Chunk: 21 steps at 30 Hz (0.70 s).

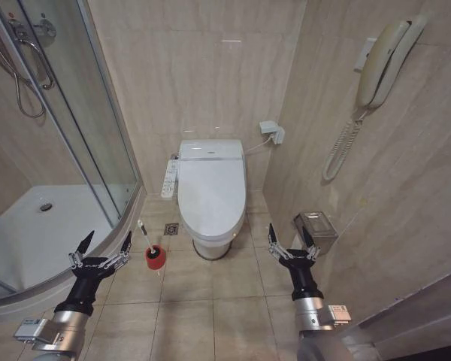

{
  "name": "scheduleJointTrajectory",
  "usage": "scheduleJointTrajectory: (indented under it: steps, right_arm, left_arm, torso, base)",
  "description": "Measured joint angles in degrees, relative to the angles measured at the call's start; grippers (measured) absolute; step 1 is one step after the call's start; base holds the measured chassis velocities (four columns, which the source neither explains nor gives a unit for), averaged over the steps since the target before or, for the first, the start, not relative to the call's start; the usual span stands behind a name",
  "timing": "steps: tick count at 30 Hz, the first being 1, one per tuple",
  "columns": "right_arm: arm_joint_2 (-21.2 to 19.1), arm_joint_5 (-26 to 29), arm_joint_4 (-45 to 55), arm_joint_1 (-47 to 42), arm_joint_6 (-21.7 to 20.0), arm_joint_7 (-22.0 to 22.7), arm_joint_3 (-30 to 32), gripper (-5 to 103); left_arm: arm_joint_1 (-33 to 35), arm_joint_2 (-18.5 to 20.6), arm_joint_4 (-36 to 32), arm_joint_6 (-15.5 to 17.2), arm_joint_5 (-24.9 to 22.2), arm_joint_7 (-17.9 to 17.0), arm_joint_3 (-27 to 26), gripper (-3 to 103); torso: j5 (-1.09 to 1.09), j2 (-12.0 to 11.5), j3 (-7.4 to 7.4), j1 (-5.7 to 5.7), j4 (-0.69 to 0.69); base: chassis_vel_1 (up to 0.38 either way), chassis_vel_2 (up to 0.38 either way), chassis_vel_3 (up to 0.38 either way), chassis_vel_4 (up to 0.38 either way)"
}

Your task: Open the toilet lid, clean the toilet bowl with a toilet brush, close the toilet lid, and flush.

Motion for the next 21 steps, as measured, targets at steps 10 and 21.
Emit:
scheduleJointTrajectory:
  steps: [10, 21]
  right_arm:
    - [0.00, 0.00, 0.00, 0.00, 0.00, 0.00, 0.00, 100]
    - [0.00, 0.00, 0.00, 0.00, 0.00, 0.00, 0.00, 100]
  left_arm:
    - [0.00, 0.00, 0.00, 0.00, 0.00, 0.00, 0.00, 100]
    - [0.00, 0.00, 0.00, 0.00, 0.00, 0.00, 0.00, 100]
  torso:
    - [0.00, 0.00, 0.00, 0.00, 0.00]
    - [0.00, 0.00, 0.00, 0.00, 0.00]
  base:
    - [0.000, 0.000, 0.000, 0.000]
    - [0.000, 0.000, 0.000, 0.000]
